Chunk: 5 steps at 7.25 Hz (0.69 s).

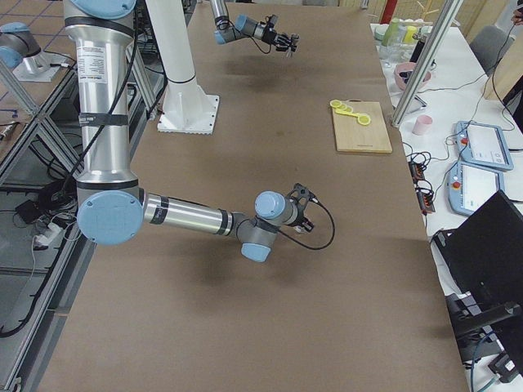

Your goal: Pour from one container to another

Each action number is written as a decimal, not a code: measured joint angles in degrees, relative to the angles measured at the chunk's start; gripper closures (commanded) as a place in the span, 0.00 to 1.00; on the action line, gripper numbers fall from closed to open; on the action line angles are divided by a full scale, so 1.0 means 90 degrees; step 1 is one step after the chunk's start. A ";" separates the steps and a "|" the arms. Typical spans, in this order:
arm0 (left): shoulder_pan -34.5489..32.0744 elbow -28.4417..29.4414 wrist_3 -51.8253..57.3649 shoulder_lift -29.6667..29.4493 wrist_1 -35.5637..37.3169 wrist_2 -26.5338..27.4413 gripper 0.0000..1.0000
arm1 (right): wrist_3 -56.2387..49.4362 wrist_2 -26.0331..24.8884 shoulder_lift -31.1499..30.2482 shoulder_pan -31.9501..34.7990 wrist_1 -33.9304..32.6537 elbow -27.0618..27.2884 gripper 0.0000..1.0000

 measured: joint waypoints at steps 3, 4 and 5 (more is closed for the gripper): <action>0.0041 0.0212 -0.0512 0.0016 0.0232 0.0329 1.00 | 0.0000 -0.0052 0.0009 -0.0043 0.0009 -0.0009 1.00; 0.0054 0.0245 -0.0679 0.0039 0.0343 0.0437 1.00 | 0.0000 -0.0062 0.0009 -0.0053 0.0009 -0.0009 0.85; 0.0086 0.0275 -0.0820 0.0086 0.0403 0.0538 1.00 | 0.0000 -0.0066 0.0009 -0.0063 0.0010 -0.0010 0.39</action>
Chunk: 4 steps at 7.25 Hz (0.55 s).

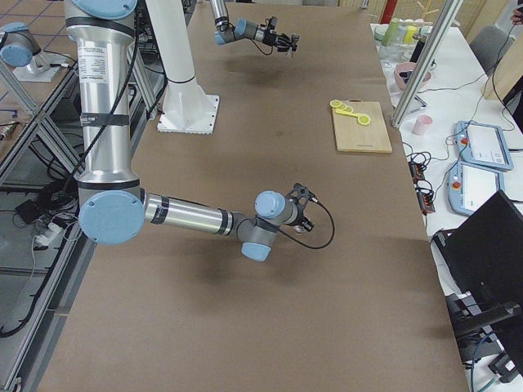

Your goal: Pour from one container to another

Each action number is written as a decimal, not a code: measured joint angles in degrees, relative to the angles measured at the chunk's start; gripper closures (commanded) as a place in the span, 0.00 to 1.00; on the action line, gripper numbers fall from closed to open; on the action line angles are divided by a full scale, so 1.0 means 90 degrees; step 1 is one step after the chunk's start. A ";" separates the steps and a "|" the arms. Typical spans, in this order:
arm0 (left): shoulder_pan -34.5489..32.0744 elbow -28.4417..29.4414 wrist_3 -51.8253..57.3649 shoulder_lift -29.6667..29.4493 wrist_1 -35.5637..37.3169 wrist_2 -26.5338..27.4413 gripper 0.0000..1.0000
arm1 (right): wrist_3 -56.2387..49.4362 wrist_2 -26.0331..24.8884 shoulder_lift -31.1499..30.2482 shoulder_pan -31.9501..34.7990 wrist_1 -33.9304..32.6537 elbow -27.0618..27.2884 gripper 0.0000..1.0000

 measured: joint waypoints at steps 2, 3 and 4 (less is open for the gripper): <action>0.0113 0.0132 -0.0329 0.0057 0.0138 0.0211 1.00 | 0.0009 -0.0007 0.0003 -0.0021 0.0084 -0.0071 0.00; 0.0152 0.0193 -0.0558 0.0061 0.0297 0.0306 1.00 | 0.0025 -0.0025 0.0041 -0.0045 0.0353 -0.0287 0.00; 0.0179 0.0243 -0.0758 0.0064 0.0418 0.0386 1.00 | 0.0058 -0.0043 0.0112 -0.0071 0.0693 -0.0556 0.00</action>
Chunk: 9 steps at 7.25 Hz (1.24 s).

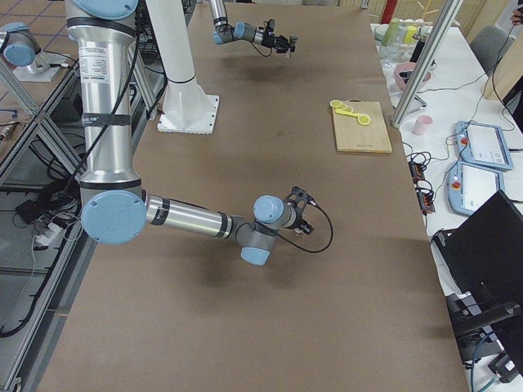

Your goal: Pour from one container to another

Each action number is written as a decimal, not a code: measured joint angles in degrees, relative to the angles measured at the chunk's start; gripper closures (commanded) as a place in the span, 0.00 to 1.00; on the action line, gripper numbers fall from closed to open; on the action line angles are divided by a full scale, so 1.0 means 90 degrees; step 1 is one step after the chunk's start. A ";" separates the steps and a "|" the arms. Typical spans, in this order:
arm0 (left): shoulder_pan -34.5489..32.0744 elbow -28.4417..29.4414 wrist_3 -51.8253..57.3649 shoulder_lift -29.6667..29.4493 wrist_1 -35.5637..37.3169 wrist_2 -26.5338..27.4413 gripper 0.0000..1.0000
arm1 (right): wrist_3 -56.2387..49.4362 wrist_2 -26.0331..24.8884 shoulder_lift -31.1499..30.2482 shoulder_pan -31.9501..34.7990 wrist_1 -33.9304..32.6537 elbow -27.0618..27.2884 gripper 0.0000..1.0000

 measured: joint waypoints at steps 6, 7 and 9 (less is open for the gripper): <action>0.0079 0.0298 -0.0391 -0.0030 0.0091 0.0393 1.00 | 0.0548 0.0805 -0.0155 0.0292 0.0161 0.0242 0.00; 0.0082 0.0311 -0.0392 -0.0048 0.0091 0.0402 1.00 | 0.0536 0.0993 -0.0221 0.0484 0.0156 0.0259 0.00; 0.0082 0.0327 -0.0388 -0.0077 0.0091 0.0401 1.00 | 0.0523 0.1583 -0.0344 0.1115 0.0139 0.0286 0.00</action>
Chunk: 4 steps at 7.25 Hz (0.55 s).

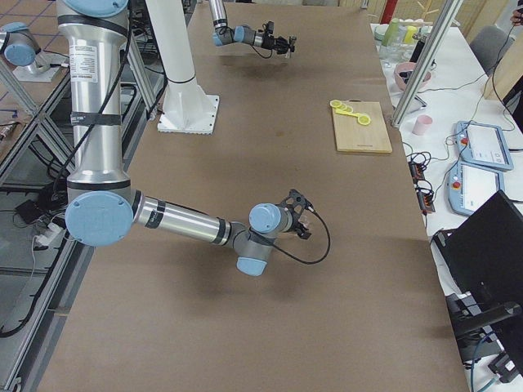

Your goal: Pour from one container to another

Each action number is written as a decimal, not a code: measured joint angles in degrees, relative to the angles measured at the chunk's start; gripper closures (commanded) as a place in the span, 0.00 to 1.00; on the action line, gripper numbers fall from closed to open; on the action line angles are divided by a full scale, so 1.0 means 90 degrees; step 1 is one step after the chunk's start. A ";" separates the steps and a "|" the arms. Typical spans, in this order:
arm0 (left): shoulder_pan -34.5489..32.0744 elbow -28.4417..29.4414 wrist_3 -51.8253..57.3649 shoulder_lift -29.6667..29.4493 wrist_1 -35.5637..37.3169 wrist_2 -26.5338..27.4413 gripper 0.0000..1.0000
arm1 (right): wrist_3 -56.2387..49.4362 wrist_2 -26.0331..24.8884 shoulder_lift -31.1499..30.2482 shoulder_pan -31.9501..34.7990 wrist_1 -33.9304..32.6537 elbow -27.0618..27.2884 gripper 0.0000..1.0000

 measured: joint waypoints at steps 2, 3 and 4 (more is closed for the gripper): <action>0.0000 0.0037 -0.0003 -0.0014 0.0000 -0.0001 1.00 | 0.0044 0.0683 -0.0478 0.0654 -0.0291 0.0251 0.00; 0.0000 0.0051 -0.0004 -0.0017 0.0000 -0.0003 1.00 | 0.0056 0.0924 -0.1004 0.0895 -0.0819 0.0781 0.00; 0.0003 0.0064 -0.0002 -0.0021 0.0000 -0.0007 1.00 | 0.0058 0.1044 -0.1562 0.1103 -0.1615 0.1471 0.00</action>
